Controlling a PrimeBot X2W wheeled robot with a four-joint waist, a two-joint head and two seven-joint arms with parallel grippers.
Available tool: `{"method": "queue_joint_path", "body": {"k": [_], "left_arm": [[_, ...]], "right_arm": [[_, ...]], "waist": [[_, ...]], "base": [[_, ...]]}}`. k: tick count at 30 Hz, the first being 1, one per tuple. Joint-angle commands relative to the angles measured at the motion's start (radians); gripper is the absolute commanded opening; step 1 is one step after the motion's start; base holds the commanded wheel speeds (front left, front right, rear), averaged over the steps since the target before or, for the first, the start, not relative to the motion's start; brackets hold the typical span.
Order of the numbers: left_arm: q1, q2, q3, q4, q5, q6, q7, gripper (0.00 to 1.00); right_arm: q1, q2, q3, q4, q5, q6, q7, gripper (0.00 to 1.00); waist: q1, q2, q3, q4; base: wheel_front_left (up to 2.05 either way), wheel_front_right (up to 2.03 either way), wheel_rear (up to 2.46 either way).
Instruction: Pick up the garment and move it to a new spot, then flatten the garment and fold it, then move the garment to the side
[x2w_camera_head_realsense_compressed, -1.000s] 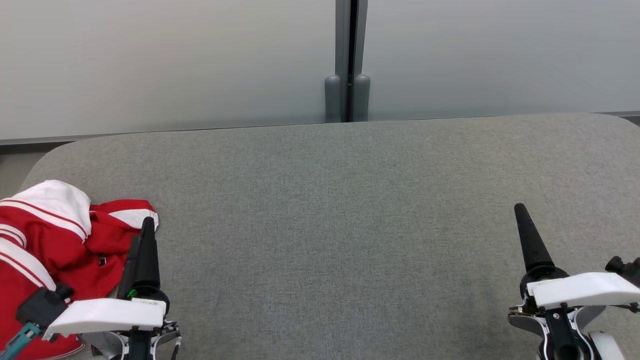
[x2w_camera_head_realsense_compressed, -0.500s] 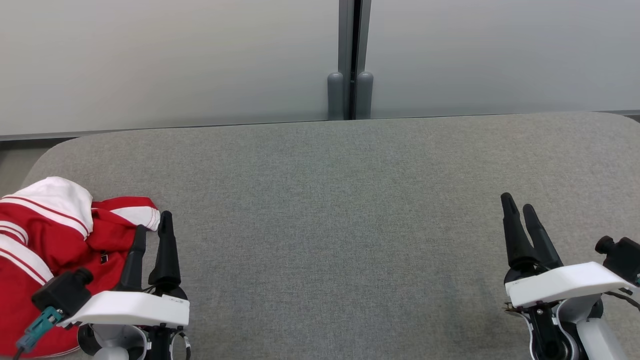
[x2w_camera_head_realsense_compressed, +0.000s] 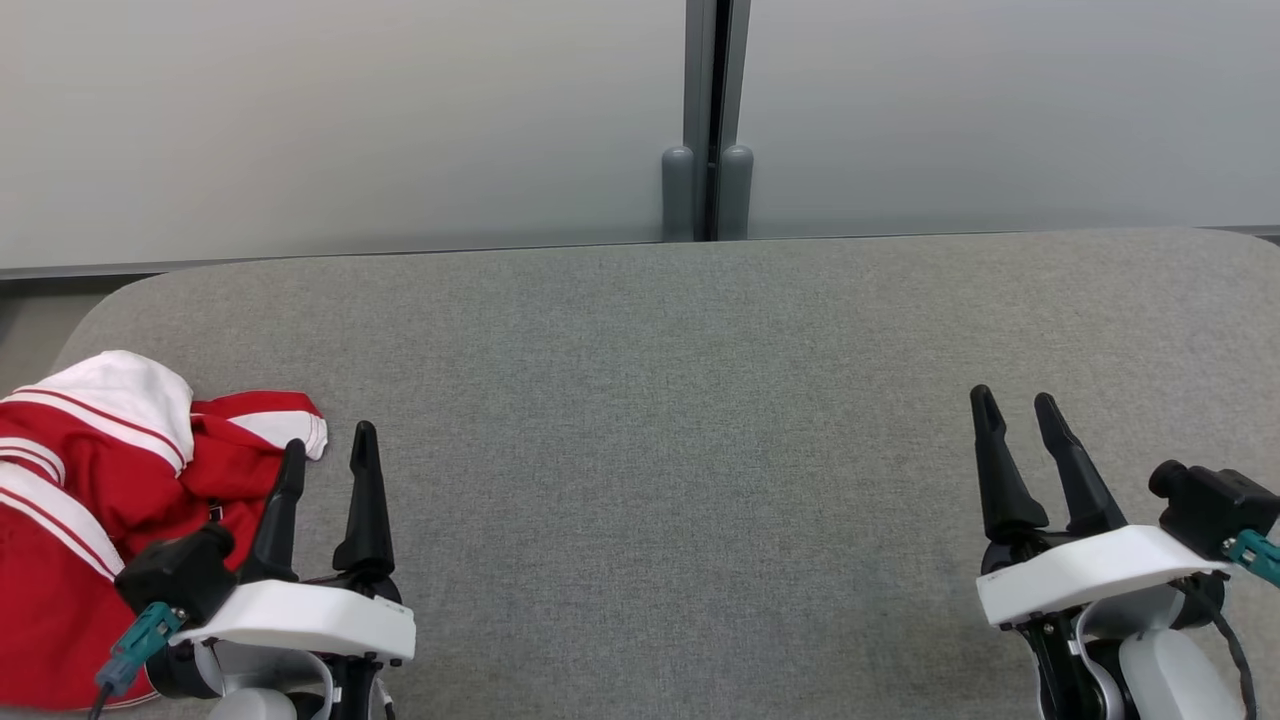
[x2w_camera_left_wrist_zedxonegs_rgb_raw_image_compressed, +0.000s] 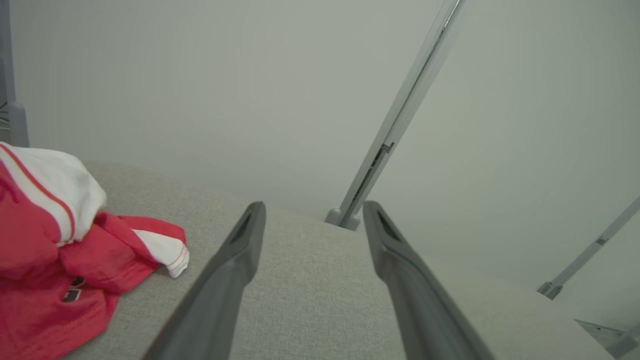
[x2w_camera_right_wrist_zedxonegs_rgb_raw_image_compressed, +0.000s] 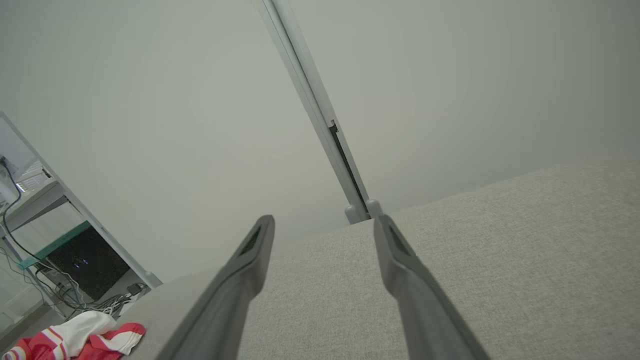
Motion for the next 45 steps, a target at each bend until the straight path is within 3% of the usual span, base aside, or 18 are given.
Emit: {"method": "queue_joint_path", "body": {"k": [1,17,45], "left_arm": [[-0.018,0.007,-0.003,-0.012,0.033,0.007,-0.008,1.0],[-0.009,0.008,-0.018,-0.006,0.182,0.023,-0.047,1.0],[-0.018,0.011,-0.043,-0.008,0.39,0.042,-0.105,1.0]], "right_arm": [[-0.021,-0.01,0.002,-0.009,-0.032,0.002,-0.01,1.0],[-0.02,-0.006,0.011,0.003,-0.203,0.002,-0.05,1.0],[-0.044,-0.001,0.042,-0.002,-0.399,0.002,-0.108,1.0]], "waist": [[0.0,0.0,-0.001,0.001],[0.0,0.0,-0.01,0.001],[0.0,0.0,-0.003,0.006]], "base": [[0.0,0.0,0.0],[0.0,0.0,0.0],[0.0,0.0,0.0]]}}
